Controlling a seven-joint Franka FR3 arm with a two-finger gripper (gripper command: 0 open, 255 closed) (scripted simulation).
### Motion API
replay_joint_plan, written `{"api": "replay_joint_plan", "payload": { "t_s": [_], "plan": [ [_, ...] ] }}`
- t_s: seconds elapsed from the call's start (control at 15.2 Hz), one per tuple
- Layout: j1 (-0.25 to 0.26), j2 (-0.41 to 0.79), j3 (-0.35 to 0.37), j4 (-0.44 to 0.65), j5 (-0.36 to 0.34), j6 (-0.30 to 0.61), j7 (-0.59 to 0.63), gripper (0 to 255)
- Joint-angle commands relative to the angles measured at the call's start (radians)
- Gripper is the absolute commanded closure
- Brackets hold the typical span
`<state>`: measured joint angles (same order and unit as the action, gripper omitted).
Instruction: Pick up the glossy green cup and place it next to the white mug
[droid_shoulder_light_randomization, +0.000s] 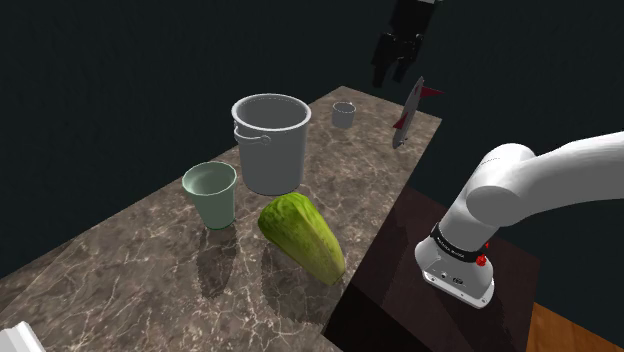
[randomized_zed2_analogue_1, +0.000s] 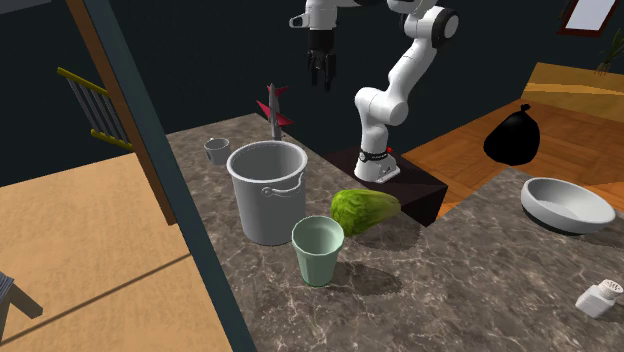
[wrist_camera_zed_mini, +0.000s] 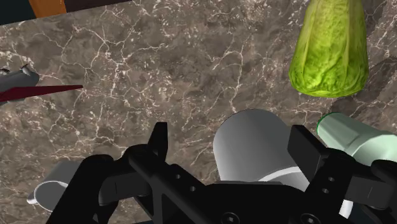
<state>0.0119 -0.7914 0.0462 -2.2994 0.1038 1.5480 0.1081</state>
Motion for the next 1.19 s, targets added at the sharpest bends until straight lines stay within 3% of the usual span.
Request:
{"api": "replay_joint_plan", "payload": {
  "t_s": [0.0, 0.59, 1.12],
  "plan": [
    [0.0, 0.0, 0.0, 0.0, 0.0, 0.0, 0.0, 0],
    [0.047, 0.183, 0.112, -0.046, 0.107, 0.25, 0.087, 0],
    [0.082, 0.412, 0.209, 0.001, 0.165, 0.46, 0.158, 0]
  ]
}}
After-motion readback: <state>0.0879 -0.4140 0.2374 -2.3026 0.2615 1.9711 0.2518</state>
